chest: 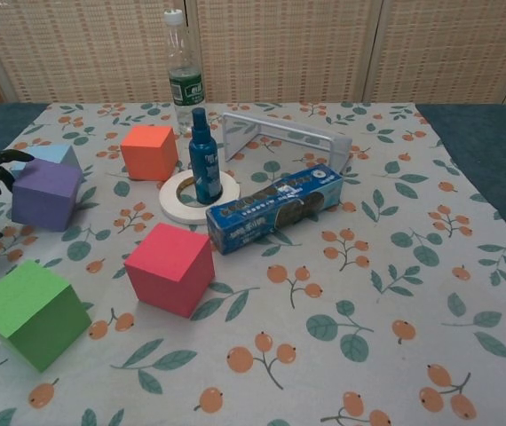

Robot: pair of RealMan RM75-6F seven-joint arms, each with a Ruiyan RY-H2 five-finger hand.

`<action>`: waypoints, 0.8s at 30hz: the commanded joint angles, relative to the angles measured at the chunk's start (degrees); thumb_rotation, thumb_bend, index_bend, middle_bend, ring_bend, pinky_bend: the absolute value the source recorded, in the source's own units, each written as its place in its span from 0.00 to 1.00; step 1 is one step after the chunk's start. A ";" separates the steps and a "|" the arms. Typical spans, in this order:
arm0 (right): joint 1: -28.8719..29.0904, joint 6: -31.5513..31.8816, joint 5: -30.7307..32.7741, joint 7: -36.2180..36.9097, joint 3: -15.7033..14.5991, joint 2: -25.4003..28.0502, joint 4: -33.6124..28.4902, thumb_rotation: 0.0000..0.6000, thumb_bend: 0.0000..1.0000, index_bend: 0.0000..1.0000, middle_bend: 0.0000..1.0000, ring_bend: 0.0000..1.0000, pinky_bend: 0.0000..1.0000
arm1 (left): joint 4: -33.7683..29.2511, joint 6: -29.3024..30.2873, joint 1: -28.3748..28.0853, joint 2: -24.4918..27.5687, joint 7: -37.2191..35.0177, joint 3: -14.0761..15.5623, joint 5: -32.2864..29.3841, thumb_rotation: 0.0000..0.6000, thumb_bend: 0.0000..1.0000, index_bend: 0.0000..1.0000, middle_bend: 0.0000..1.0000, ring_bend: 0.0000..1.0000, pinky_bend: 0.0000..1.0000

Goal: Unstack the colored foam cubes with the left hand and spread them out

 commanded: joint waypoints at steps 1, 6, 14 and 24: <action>0.07 -0.16 0.07 0.12 -0.05 0.06 -0.05 1.00 0.16 0.00 0.00 0.00 0.00 | -1.58 1.17 -1.17 -1.23 0.00 -0.45 2.09 1.00 0.29 0.00 0.22 0.28 0.22; 0.08 -0.27 0.34 0.24 -0.01 0.30 -0.24 1.00 0.16 0.00 0.00 0.00 0.00 | -4.66 2.74 -3.39 -3.00 1.51 -0.57 6.46 1.00 0.29 0.00 0.21 0.28 0.22; 0.04 -0.09 0.62 0.78 0.04 0.77 -0.49 1.00 0.16 0.00 0.00 0.00 0.00 | -4.18 4.87 -6.09 -5.56 6.38 -2.90 8.78 1.00 0.29 0.00 0.12 0.10 0.18; 0.18 -0.83 1.01 0.70 0.03 0.90 -0.95 1.00 0.16 0.00 0.00 0.00 0.00 | -3.73 -6.44 -10.04 -4.07 6.58 -4.34 2.22 1.00 0.29 0.00 0.00 0.00 0.10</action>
